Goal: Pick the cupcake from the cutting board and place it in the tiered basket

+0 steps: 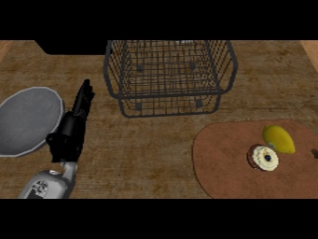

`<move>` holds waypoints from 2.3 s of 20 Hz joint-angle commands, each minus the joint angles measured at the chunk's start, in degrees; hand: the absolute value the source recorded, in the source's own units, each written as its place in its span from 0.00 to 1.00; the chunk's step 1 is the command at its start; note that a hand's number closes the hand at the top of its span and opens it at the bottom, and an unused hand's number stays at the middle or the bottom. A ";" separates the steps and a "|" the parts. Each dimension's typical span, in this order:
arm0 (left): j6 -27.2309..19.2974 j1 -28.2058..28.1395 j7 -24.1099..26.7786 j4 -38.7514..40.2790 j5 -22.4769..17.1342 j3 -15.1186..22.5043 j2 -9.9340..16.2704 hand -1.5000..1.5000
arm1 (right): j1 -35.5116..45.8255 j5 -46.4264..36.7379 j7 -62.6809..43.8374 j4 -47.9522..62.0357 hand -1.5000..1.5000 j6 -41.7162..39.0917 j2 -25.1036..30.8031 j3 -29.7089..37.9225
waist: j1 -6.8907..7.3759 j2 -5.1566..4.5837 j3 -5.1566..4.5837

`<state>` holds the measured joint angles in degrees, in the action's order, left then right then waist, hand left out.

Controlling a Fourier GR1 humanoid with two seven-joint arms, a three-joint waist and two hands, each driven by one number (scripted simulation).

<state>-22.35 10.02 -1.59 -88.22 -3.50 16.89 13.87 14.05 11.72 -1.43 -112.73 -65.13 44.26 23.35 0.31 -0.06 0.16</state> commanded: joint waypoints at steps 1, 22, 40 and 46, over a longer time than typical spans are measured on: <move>-0.76 0.56 -0.18 0.08 0.99 -0.26 -1.01 0.50 | -1.98 -6.15 5.85 -4.13 0.00 -7.97 -0.59 -1.85 | -0.16 -0.04 -0.03; 2.67 0.93 -0.79 1.06 1.31 -3.29 -2.20 0.50 | -13.02 -41.78 32.03 0.50 0.00 17.37 9.07 -16.34 | -0.01 -0.03 -0.06; 5.91 -2.34 -1.33 -2.42 4.08 -5.40 -3.69 0.50 | -11.03 -55.05 38.25 11.99 0.00 34.90 5.22 -25.06 | -0.05 0.05 -0.17; 4.54 -2.33 0.80 -0.35 5.96 -4.74 -7.03 0.50 | -8.44 -55.09 41.77 18.58 0.00 32.83 6.85 -24.67 | -0.07 0.03 -0.17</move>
<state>-17.62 8.46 -1.22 -88.03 2.06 12.07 8.26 3.56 -43.27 36.26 -97.97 -27.95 50.19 -1.93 0.21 -0.05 0.01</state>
